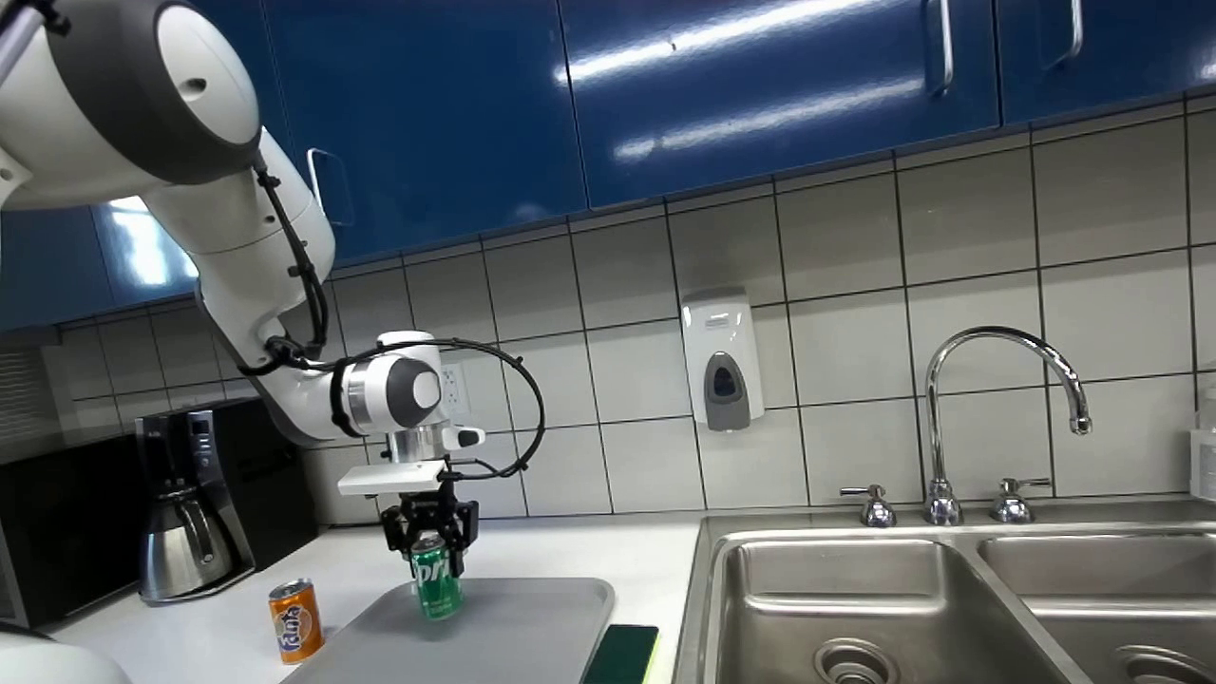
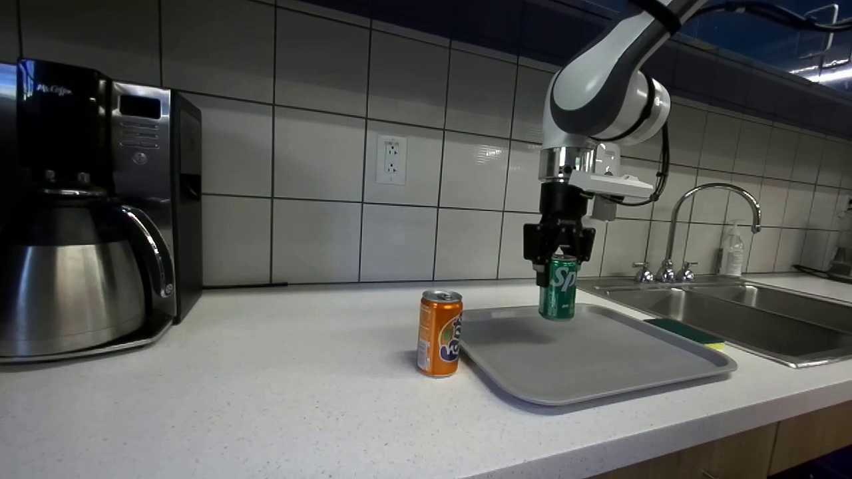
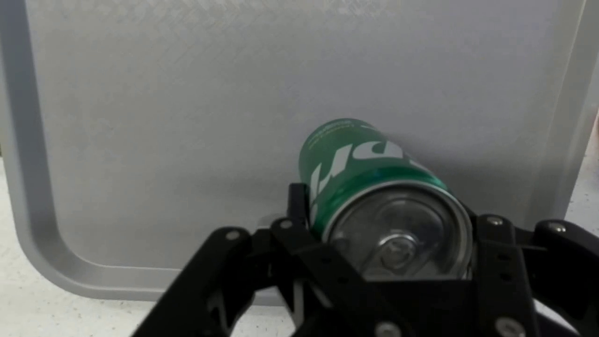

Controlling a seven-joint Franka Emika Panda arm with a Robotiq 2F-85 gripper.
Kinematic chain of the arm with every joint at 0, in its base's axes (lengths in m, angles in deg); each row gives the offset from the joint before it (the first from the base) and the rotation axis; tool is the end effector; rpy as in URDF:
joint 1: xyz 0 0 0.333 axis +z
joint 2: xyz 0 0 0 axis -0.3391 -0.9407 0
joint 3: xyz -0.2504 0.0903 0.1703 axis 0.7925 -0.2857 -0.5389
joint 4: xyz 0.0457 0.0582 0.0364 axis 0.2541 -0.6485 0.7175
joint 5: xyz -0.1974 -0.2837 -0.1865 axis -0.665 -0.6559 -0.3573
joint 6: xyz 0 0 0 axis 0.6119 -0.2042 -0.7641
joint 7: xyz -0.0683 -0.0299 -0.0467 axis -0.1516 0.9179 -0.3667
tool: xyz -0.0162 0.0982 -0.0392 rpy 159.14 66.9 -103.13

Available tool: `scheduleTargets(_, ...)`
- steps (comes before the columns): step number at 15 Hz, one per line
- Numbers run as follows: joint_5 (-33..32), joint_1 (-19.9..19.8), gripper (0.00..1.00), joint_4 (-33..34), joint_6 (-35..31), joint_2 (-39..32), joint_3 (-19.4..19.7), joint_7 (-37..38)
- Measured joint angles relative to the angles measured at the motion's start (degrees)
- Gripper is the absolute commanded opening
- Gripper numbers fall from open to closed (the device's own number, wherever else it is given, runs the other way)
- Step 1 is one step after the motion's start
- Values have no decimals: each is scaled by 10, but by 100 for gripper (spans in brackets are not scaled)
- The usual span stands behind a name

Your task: Put the cans on the tray.

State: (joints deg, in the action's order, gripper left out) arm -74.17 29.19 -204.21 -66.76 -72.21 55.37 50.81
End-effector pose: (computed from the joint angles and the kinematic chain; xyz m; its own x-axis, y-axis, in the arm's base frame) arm 0.5510 0.1211 0.2797 0.9903 0.1317 -0.0442 0.1310 -0.9912 -0.0191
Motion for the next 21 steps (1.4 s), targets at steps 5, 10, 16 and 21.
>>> scheduleTargets(5,0,-11,39,-24,-26,-5,0,-2)
scheduleTargets(10,0,-30,39,-38,-37,-2,3,-4)
scheduleTargets(16,2,-46,39,-51,-46,-2,7,-8)
scheduleTargets(21,2,-50,39,-56,-54,-3,7,-8)
